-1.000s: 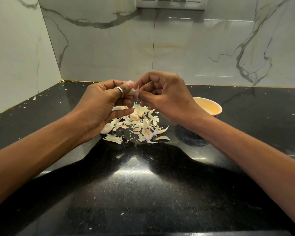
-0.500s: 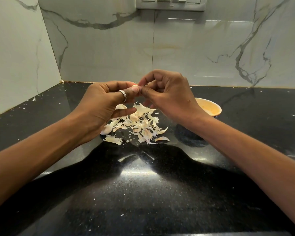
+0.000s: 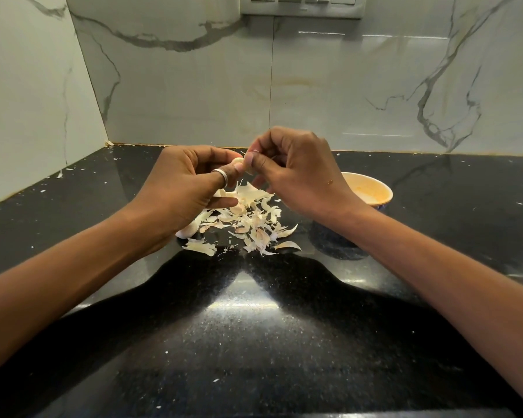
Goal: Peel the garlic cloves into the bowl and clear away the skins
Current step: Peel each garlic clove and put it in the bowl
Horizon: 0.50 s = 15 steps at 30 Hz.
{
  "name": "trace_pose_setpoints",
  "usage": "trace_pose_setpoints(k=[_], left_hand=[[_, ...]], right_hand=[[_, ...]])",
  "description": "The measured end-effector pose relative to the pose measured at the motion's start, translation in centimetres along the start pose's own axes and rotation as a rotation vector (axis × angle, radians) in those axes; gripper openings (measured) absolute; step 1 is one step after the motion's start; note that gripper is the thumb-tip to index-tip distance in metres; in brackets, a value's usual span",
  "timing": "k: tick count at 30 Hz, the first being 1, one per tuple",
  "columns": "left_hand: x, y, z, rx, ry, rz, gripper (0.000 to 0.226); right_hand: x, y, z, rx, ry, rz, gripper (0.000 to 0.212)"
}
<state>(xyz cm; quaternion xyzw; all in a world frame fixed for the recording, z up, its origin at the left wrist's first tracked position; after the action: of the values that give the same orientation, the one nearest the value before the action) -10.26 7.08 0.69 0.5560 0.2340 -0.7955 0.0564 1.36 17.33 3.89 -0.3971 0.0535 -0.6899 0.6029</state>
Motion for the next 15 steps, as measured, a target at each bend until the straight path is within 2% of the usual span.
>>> trace_pose_setpoints(k=[5,9,15], left_hand=[[-0.2,0.2,-0.5,0.035,-0.014,-0.006,0.016],[-0.1,0.1,-0.4,0.035,-0.022,-0.012,0.018],[-0.1,0.0,0.0,0.019,-0.031,-0.032,0.016]], right_hand=[[-0.3,-0.1,0.5,-0.047,0.036,-0.017,0.003],[-0.9,-0.1,0.5,-0.039,0.073,-0.078,0.017],[-1.0,0.1,0.7,-0.037,0.082,-0.139,0.004]])
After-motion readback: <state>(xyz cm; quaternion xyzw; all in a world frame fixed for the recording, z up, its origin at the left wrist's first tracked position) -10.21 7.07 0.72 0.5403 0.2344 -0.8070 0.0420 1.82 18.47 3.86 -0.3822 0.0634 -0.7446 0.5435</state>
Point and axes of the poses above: each hand's wrist, its own y-axis away from the middle knuckle, its own z-axis out of the back of the hand, x = y × z, the point moved 8 cm from there along -y, towards the middle knuckle, and after that the axes turned 14 degrees about x, right-handed, at the moved point
